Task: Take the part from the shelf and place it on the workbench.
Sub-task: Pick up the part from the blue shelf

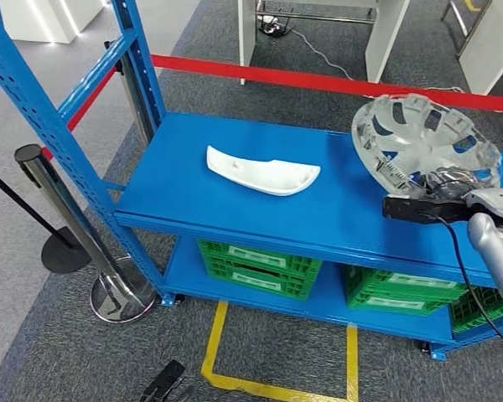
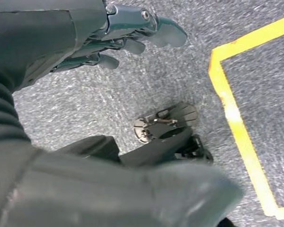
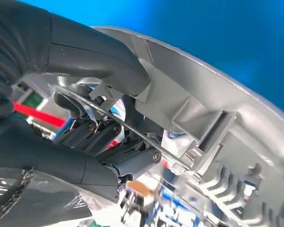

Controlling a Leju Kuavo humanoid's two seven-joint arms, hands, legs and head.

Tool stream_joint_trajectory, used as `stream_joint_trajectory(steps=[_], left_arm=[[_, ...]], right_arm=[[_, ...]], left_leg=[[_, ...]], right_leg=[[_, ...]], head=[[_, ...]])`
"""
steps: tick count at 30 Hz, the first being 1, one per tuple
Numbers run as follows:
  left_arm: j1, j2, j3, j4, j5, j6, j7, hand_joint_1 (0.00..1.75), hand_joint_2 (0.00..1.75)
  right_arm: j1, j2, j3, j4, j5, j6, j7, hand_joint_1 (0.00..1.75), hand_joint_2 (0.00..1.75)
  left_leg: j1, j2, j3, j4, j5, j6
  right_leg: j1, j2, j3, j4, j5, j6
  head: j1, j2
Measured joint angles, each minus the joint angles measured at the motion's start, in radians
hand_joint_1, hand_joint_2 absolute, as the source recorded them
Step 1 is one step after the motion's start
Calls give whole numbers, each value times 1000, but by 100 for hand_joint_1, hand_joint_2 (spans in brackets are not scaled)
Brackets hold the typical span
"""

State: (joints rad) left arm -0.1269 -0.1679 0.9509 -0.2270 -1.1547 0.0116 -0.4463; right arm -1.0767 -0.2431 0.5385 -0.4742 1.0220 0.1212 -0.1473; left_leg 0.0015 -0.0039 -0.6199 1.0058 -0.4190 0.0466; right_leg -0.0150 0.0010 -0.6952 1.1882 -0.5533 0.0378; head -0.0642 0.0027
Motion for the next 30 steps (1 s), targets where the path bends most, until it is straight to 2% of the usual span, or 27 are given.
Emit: stream_joint_trajectory(steps=[1, 2, 3, 4, 5, 6, 7, 8, 11, 12, 14, 16, 17, 18, 19, 21, 22, 24, 27, 28, 30], left_arm=[[1, 0, 1, 0, 1, 1, -2, 0, 175], [2, 0, 2, 0, 2, 2, -3, 0, 175], [3, -1, 4, 0, 2, 2, -3, 0, 175], [3, -1, 6, 0, 2, 3, -3, 0, 175], [3, -2, 8, 0, 2, 3, -3, 0, 175], [2, -2, 9, 0, 2, 3, -4, 0, 175], [2, -2, 10, 0, 2, 4, -4, 0, 175], [2, -2, 11, 0, 2, 6, -4, 0, 175], [3, -1, 12, 0, 4, 15, -4, 0, 175], [3, -1, 13, 0, 5, 18, -4, 0, 175], [3, -1, 15, 0, 10, 21, -4, 0, 175], [5, -1, 18, 0, 13, 23, -5, 0, 175], [5, -1, 18, 0, 14, 24, -5, 0, 175], [6, -1, 19, 0, 14, 25, -5, 0, 175], [6, 0, 19, 0, 15, 26, -5, 0, 175], [6, 1, 20, 0, 15, 28, -5, 0, 175], [6, 2, 20, 0, 15, 28, -5, 0, 175], [5, 2, 21, 0, 15, 28, -5, 0, 175], [5, 2, 23, 0, 15, 29, -5, 0, 175], [3, 2, 24, 0, 16, 29, -6, 0, 175], [-1, 1, 24, 0, 17, 28, -8, 0, 175]], right_arm=[[2, -1, 8, -13, -8, -7, 1, 175, 175], [4, -2, 15, -26, -15, -11, 2, 175, 175], [6, -3, 22, -39, -20, -13, 3, 175, 175], [7, -4, 27, -50, -23, -14, 3, 175, 175], [7, -5, 32, -61, -25, -14, 4, 175, 175], [6, -6, 36, -70, -27, -14, 4, 175, 175], [6, -7, 40, -77, -28, -16, 5, 175, 175], [7, -8, 44, -83, -30, -19, 6, 175, 175], [15, -11, 56, -108, -38, -33, 12, 175, 175], [18, -13, 61, -119, -41, -38, 15, 175, 175], [24, -19, 68, -151, -46, -49, 24, 175, 175], [35, -29, 75, -182, -51, -58, 32, 175, 175], [41, -35, 78, -198, -54, -60, 35, 175, 175], [46, -41, 82, -213, -57, -62, 38, 175, 175], [50, -47, 85, -229, -59, -62, 39, 175, 175], [52, -57, 92, -255, -62, -63, 40, 175, 175], [52, -61, 94, -264, -63, -63, 40, 175, 175], [54, -69, 98, -278, -64, -65, 41, 175, 175], [60, -83, 101, -301, -69, -67, 42, 175, 175], [61, -88, 102, -308, -71, -68, 43, 175, 175], [65, -98, 103, -318, -75, -71, 44, 175, 175]], left_leg=[[0, 0, 0, 1, -1, 1], [0, 0, 1, 1, -2, 1], [1, -1, 2, 3, -3, 0], [3, -1, 3, 5, -6, -3], [4, -2, 3, 10, -10, -7], [3, -3, 1, 16, -15, -13], [2, -4, -2, 23, -19, -18], [0, -4, -4, 29, -22, -23], [-1, -5, -7, 35, -25, -33], [0, -4, -12, 47, -36, -37], [2, -2, -46, 129, -85, -47], [4, -1, -105, 263, -144, -52], [4, -1, -126, 308, -155, -51], [4, -1, -131, 317, -147, -48], [3, -1, -119, 288, -119, -42], [-2, -1, -63, 160, -46, -25], [-6, -1, -38, 104, -22, -16], [-11, -1, -14, 49, -17, -7], [-7, 0, -6, 24, -17, -3], [-4, 0, -3, 16, -14, 0], [-2, 0, 1, 9, -10, 4]], right_leg=[[-1, 0, -33, 64, -20, 2], [-2, 0, -55, 102, -25, 5], [-3, 0, -59, 100, -7, 7], [-5, -1, -44, 58, 26, 8], [-8, -2, -15, -12, 66, 11], [-9, -2, 19, -79, 93, 13], [-9, -2, 44, -127, 107, 11], [-9, 0, 58, -153, 109, 8], [-8, 3, 62, -156, 103, -11], [-9, 3, 64, -156, 102, -17], [-12, 2, 66, -157, 102, -28], [-11, 3, 67, -157, 100, -32], [-9, 3, 69, -157, 99, -33], [-7, 4, 70, -156, 99, -34], [-5, 5, 73, -156, 97, -34], [-2, 7, 79, -157, 94, -34], [0, 7, 80, -157, 93, -32], [1, 7, 76, -158, 94, -25], [1, 6, 67, -156, 88, -10], [1, 5, 56, -135, 72, -6], [1, 5, 8, -31, 17, -1]], head=[[0, 0], [0, 0], [0, 0], [0, 0], [0, 0], [1, 0], [2, 0], [2, 0], [3, 0], [2, 0], [0, 0], [-2, 0], [-2, 0], [-2, 0], [-2, 0], [-1, 0], [-1, 0], [-1, 0], [-1, 0], [-1, 0], [1, 0]])
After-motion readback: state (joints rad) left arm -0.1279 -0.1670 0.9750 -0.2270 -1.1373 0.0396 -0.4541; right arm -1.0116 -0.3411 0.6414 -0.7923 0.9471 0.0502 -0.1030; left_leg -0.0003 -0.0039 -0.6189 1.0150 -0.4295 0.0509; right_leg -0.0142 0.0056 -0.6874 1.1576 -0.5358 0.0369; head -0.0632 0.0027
